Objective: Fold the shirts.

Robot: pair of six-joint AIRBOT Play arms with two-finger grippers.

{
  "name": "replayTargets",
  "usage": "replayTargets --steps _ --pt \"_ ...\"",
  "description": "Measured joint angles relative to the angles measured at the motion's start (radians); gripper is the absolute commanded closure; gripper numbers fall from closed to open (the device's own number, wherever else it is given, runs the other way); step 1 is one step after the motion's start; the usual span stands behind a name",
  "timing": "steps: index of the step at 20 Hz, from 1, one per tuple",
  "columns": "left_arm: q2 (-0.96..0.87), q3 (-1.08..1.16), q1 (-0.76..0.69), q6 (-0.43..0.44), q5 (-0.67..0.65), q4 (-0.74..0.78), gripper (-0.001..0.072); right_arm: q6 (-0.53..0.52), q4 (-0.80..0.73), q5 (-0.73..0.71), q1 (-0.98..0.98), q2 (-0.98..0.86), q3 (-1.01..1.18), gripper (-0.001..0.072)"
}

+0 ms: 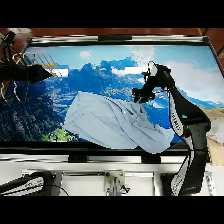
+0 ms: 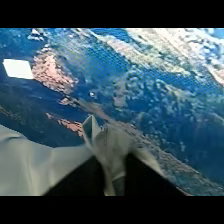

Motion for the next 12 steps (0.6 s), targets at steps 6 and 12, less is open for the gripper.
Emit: replayTargets --steps 6,12 --pt "0.0 0.0 0.003 -0.007 0.016 0.01 0.0482 -0.176 0.314 -0.164 0.042 0.069 0.0 0.063" --pt "0.0 0.0 0.085 -0.031 0.048 0.016 0.0482 -0.425 0.415 -0.221 0.235 0.224 0.0 0.063"
